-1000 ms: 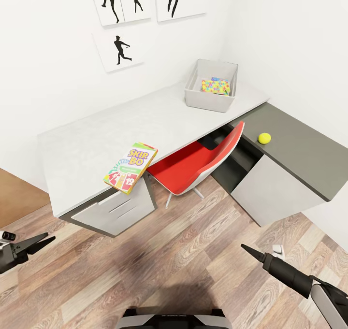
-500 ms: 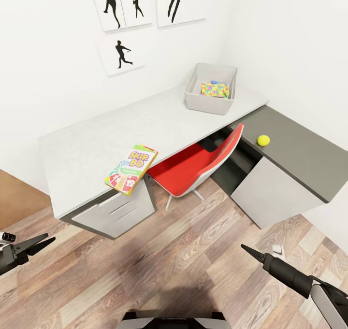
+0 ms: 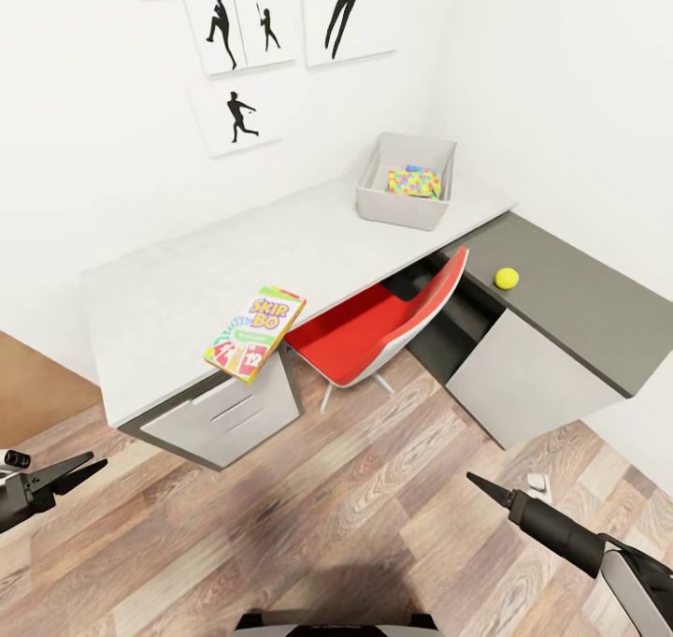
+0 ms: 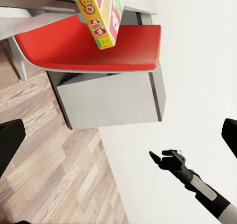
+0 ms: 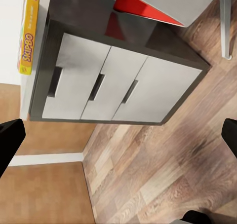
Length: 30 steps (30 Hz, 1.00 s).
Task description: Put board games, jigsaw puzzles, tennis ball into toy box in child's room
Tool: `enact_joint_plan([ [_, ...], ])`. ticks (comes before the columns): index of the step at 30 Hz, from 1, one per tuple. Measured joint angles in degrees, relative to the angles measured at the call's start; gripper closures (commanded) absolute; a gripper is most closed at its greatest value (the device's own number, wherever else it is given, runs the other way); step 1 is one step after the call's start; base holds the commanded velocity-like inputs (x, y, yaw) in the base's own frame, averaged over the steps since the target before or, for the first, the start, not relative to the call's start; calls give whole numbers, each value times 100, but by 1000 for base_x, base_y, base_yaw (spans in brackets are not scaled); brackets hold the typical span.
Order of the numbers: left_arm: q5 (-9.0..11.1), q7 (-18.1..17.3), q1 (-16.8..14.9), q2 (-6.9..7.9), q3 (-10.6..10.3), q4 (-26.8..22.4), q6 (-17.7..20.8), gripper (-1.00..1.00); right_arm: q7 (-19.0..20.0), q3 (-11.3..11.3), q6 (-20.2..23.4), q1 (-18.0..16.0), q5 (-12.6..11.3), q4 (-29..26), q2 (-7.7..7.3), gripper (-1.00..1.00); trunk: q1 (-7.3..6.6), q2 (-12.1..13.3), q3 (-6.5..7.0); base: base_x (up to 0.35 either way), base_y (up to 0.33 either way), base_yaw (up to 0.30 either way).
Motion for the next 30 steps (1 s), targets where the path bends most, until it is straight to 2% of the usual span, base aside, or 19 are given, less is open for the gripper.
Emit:
enact_joint_plan([
  [30,0,0,2,-7,-1,0,0,-100,1,-13,0,16,-18,10,-5,-100,0,0,284,0,0,0],
])
